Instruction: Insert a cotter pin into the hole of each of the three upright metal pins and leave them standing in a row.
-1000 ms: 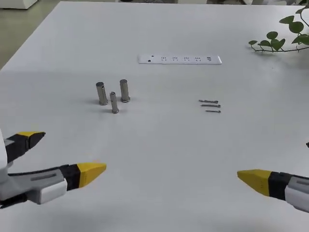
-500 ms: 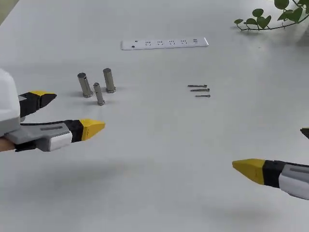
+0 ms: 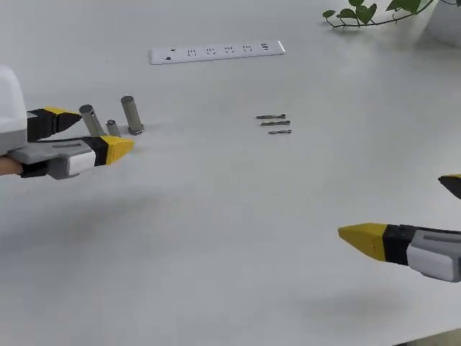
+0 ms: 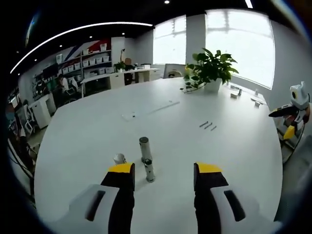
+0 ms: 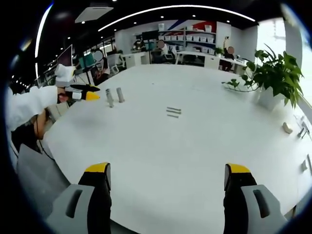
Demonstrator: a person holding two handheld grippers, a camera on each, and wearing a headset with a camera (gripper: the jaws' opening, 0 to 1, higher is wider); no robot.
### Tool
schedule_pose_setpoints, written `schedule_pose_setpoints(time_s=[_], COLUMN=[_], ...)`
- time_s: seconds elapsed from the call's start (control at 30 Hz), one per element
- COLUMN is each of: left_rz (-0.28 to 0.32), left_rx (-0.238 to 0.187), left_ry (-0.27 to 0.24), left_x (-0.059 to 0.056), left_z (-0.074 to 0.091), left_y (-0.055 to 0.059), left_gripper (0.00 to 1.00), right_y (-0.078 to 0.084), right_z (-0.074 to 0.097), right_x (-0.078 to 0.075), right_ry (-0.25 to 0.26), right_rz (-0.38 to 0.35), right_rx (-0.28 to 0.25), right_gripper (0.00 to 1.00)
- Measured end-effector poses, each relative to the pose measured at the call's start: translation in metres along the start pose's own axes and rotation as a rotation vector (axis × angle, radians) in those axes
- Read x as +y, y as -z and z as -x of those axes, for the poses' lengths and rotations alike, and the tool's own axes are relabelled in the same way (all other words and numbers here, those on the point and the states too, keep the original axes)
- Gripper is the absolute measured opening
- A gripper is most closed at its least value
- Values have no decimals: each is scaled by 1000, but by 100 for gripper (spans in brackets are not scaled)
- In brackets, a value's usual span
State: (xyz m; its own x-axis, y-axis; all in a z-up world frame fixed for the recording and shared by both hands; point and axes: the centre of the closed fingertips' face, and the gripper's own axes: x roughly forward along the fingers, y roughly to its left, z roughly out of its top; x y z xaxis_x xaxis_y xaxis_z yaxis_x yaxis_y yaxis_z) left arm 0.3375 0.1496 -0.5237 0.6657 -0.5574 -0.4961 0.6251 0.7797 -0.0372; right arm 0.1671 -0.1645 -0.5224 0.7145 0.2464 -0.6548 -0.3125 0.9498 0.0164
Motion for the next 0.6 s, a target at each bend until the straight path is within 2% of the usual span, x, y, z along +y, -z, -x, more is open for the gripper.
schedule_pose_setpoints(time_s=[0.1,0.23,0.37,0.6], left_rz=[10,21,20,34], left_rx=[-15,4,12,45], left_ry=[2,-2,-7,-16], left_x=[4,10,6,13], left_z=[-7,-17,-20,-35], left_y=[-4,-1,-1,11], left_gripper=[41,33,30,22], right_y=[1,2,1,-4], right_z=[0,0,2,5], right_x=[-1,-2,-3,-7], right_ry=[4,6,17,35], right_rz=[-3,-9,-11,-15], right_rx=[4,7,2,-14], right_gripper=[95,94,94,94])
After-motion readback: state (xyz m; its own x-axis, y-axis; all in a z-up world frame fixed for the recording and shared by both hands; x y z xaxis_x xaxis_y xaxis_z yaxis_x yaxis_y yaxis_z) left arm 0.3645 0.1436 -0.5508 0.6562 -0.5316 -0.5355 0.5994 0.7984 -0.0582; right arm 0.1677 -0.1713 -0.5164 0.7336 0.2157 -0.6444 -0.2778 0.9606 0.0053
